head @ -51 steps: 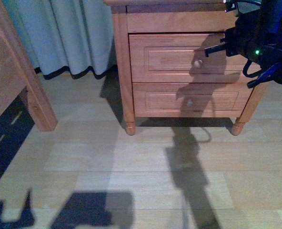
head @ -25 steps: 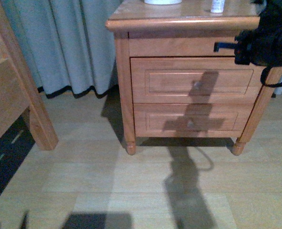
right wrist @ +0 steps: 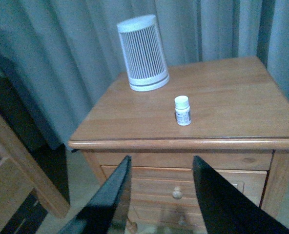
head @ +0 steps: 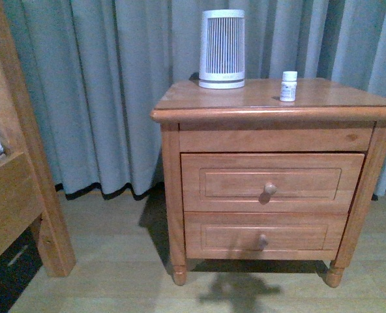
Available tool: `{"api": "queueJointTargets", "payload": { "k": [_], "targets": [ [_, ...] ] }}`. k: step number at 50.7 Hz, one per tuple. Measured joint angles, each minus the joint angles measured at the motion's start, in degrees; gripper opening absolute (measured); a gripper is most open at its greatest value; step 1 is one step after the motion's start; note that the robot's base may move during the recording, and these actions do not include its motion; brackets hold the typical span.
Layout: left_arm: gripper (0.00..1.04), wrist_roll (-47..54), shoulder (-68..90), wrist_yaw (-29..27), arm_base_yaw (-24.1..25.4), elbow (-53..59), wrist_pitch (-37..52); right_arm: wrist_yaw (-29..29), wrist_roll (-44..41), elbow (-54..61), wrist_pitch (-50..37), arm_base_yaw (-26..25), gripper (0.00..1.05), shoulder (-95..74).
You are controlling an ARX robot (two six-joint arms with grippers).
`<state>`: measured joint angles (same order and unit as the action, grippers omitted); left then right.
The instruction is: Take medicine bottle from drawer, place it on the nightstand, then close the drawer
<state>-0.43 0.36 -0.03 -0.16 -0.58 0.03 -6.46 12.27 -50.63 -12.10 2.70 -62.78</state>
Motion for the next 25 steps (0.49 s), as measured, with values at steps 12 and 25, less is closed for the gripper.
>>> {"api": "queueJointTargets", "payload": {
  "k": [12, 25],
  "targets": [
    [0.98, 0.0, 0.0, 0.0, 0.0, 0.0, 0.0, -4.6, -3.7, 14.1, 16.2, -5.3, 0.95, 35.3],
    [0.98, 0.0, 0.0, 0.0, 0.0, 0.0, 0.0, 6.1, -10.7, 31.5, 17.7, -3.0, 0.64, 49.3]
  ]
}}
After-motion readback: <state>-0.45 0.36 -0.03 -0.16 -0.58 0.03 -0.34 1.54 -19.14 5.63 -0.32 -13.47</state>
